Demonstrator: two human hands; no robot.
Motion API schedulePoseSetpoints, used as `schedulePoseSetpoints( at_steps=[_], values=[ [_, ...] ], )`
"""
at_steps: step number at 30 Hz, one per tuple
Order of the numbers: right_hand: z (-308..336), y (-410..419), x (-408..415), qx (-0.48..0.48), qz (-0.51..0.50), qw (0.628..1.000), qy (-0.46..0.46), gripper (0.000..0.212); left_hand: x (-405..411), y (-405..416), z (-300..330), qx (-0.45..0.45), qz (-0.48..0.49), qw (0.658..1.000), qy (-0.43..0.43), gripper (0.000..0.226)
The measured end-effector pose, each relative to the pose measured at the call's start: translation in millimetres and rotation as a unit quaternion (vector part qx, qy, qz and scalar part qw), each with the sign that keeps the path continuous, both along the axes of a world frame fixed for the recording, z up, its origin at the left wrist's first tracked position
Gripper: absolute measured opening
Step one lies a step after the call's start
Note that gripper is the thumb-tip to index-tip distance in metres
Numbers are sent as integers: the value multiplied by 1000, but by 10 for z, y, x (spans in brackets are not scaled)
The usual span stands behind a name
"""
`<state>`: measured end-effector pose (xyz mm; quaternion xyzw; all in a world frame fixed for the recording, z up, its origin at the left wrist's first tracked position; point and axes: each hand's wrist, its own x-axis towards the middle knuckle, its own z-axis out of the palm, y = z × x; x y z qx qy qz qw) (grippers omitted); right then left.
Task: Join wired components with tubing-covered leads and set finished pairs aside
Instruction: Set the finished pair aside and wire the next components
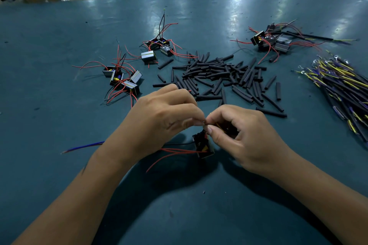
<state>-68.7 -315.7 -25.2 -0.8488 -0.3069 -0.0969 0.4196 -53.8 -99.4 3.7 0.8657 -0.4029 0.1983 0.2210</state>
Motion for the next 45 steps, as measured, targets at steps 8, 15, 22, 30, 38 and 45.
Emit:
schedulePoseSetpoints(
  at_steps=[8,15,22,30,38,45],
  values=[
    [2,16,-13,-13,-10,999,-44,7,-61,-50,6,-55,1,986,155,12],
    [-8,34,-28,-45,-17,994,-98,6,-159,-229,-2,-343,108,716,599,25],
    [35,-35,28,-19,-22,999,-21,5,-86,-98,-19,-145,61,953,260,4],
    [34,-31,22,-3,3,1000,19,3,-32,-84,-40,-44,-8,998,40,13],
    [44,-31,2,0,17,1000,18,4,-67,-138,-56,-2,11,1000,-25,21],
    [36,-14,-13,-28,-13,999,-36,8,-162,-207,-60,-127,78,966,212,14]
  ],
)
